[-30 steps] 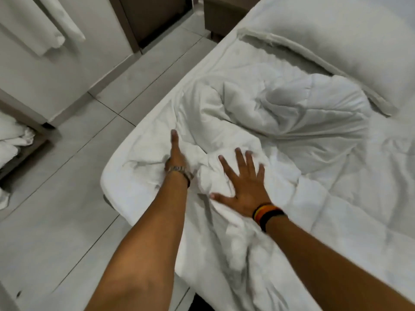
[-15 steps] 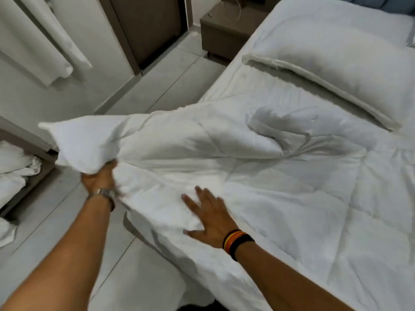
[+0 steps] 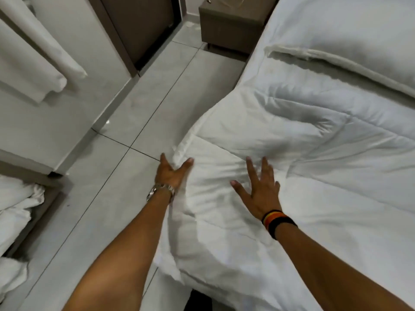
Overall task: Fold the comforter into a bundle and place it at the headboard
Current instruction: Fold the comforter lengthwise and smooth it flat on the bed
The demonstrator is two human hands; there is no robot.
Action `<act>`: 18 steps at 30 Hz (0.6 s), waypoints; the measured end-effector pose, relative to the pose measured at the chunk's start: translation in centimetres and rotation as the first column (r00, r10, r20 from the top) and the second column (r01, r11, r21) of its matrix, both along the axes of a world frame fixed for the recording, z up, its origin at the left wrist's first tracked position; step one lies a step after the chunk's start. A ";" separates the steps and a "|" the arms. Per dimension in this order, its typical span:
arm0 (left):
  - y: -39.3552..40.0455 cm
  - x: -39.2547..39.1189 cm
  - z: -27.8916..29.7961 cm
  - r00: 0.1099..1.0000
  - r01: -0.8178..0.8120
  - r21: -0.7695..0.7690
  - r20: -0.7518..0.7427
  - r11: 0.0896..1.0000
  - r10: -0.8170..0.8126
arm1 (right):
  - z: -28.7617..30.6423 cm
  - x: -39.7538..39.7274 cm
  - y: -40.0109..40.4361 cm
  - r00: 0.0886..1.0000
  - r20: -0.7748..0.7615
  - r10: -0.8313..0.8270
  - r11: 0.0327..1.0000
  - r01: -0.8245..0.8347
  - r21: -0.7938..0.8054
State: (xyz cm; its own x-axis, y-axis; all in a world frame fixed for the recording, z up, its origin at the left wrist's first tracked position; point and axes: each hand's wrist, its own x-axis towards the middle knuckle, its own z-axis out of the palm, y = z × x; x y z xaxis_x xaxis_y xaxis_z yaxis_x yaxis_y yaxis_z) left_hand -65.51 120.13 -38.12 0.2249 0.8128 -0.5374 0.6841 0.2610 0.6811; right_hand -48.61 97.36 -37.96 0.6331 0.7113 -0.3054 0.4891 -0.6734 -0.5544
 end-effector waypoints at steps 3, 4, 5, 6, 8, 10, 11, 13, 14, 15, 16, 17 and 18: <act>5.6 4.4 -2.1 0.984 0.176 -0.152 0.061 0.973 -0.168 | -3.1 -0.9 3.9 0.997 0.005 -0.073 0.993 0.073 -0.091; 6.7 5.5 -2.8 0.967 0.253 -0.175 0.082 0.952 -0.242 | -3.9 -1.2 4.8 0.995 0.026 -0.092 0.987 0.095 -0.128; 7.2 6.4 -3.1 0.947 0.321 -0.182 0.082 0.929 -0.311 | -4.4 -1.5 5.4 0.993 0.057 -0.102 0.982 0.110 -0.157; 7.5 7.0 -3.6 0.928 0.372 -0.170 0.064 0.913 -0.366 | -4.7 -1.7 6.0 0.990 0.082 -0.112 0.976 0.125 -0.178; 7.6 7.4 -3.9 0.917 0.398 -0.127 0.038 0.908 -0.397 | -5.2 -1.9 6.7 0.987 0.083 -0.140 0.962 0.155 -0.226; 7.8 7.3 -2.8 0.924 0.380 -0.005 0.037 0.925 -0.379 | -4.8 -1.9 7.7 0.984 0.065 -0.167 0.953 0.178 -0.245; 8.4 7.1 -1.7 0.932 0.354 0.086 0.048 0.931 -0.359 | -4.1 -1.8 8.8 0.980 0.059 -0.190 0.956 0.198 -0.218; 9.6 6.1 0.9 0.948 0.278 0.251 0.083 0.927 -0.306 | -2.2 -1.8 11.3 0.972 0.066 -0.226 0.970 0.231 -0.077; 10.0 5.2 1.8 0.955 0.244 0.316 0.087 0.917 -0.284 | -1.3 -2.0 12.4 0.971 0.094 -0.218 0.976 0.220 -0.003; 10.2 4.1 2.1 0.963 0.215 0.353 0.079 0.910 -0.258 | -0.9 -2.3 13.1 0.973 0.132 -0.189 0.982 0.187 0.024; 10.3 2.8 2.2 0.970 0.205 0.360 0.048 0.910 -0.237 | -0.8 -2.6 13.3 0.978 0.150 -0.145 0.989 0.148 -0.005; 10.4 1.5 2.1 0.973 0.219 0.339 -0.012 0.915 -0.228 | -1.0 -2.9 13.0 0.987 0.128 -0.096 0.992 0.106 -0.074; 10.7 0.6 2.0 0.966 0.259 0.284 -0.096 0.923 -0.241 | -1.4 -3.2 12.6 0.995 0.085 -0.060 0.986 0.072 -0.148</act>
State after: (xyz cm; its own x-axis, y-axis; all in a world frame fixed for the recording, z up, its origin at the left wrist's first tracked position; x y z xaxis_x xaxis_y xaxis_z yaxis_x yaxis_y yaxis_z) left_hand -64.91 130.80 -36.16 0.4168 0.8569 -0.3033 0.7417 -0.1277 0.6585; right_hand -51.76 109.99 -39.37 0.7039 0.6167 -0.3523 0.4791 -0.7785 -0.4055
